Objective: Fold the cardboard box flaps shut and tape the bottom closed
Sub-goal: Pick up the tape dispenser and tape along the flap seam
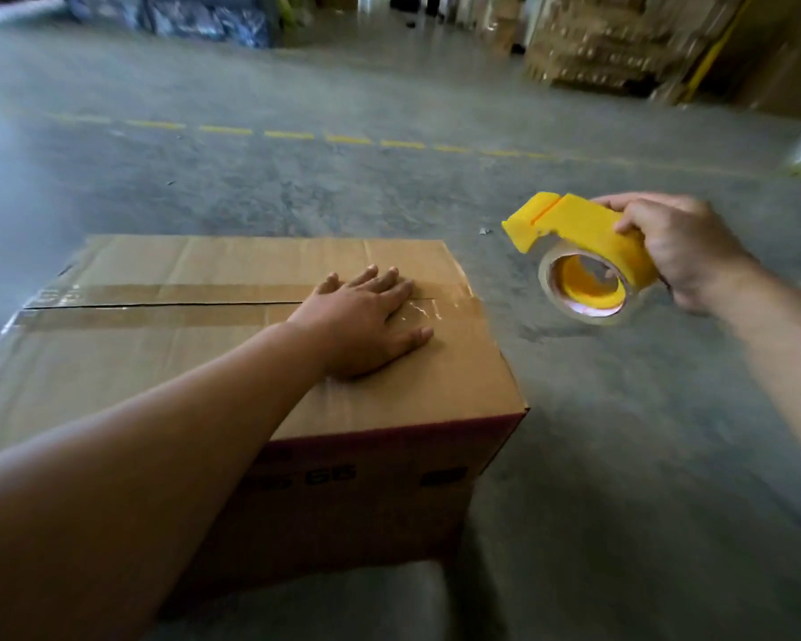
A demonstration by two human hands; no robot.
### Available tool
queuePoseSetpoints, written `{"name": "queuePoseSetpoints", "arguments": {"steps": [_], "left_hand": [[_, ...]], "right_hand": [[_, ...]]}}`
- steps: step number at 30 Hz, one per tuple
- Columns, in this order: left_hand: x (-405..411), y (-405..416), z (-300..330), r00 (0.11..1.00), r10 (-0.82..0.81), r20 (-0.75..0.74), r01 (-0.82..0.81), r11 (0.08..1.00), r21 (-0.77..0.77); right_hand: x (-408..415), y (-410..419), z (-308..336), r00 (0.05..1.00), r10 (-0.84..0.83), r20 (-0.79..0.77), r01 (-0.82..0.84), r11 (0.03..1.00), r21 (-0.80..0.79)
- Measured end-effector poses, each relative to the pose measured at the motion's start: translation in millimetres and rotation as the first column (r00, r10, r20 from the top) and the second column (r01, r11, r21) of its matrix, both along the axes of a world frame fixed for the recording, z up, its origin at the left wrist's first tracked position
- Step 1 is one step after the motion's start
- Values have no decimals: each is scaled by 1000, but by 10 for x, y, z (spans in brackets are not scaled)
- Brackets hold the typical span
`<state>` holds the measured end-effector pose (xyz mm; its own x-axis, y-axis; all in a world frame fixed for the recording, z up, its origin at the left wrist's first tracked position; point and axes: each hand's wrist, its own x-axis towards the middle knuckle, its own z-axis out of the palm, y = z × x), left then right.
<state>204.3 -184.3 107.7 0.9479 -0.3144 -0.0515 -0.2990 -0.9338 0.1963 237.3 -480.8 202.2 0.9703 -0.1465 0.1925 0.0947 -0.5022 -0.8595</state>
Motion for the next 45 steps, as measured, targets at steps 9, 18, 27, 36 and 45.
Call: {"name": "queuePoseSetpoints", "arguments": {"steps": [9, 18, 27, 36, 45], "left_hand": [[-559, 1345, 54, 876, 481, -48, -393, 652, -648], [-627, 1788, 142, 859, 73, -507, -495, -140, -858], [-709, 1946, 107, 885, -95, -457, -462, -309, -831], [-617, 1980, 23, 849, 44, -527, -484, -336, -808], [-619, 1965, 94, 812, 96, -576, -525, -311, -792]], "right_hand": [[31, 1780, 281, 910, 409, -65, -405, 912, 66], [-63, 2719, 373, 802, 584, -128, -583, 811, 50], [-118, 3050, 260, 740, 650, -176, -665, 746, -38], [-42, 3093, 84, 647, 721, -249, -736, 676, 45], [-129, 2894, -80, 638, 708, -301, -769, 601, -216]]}}
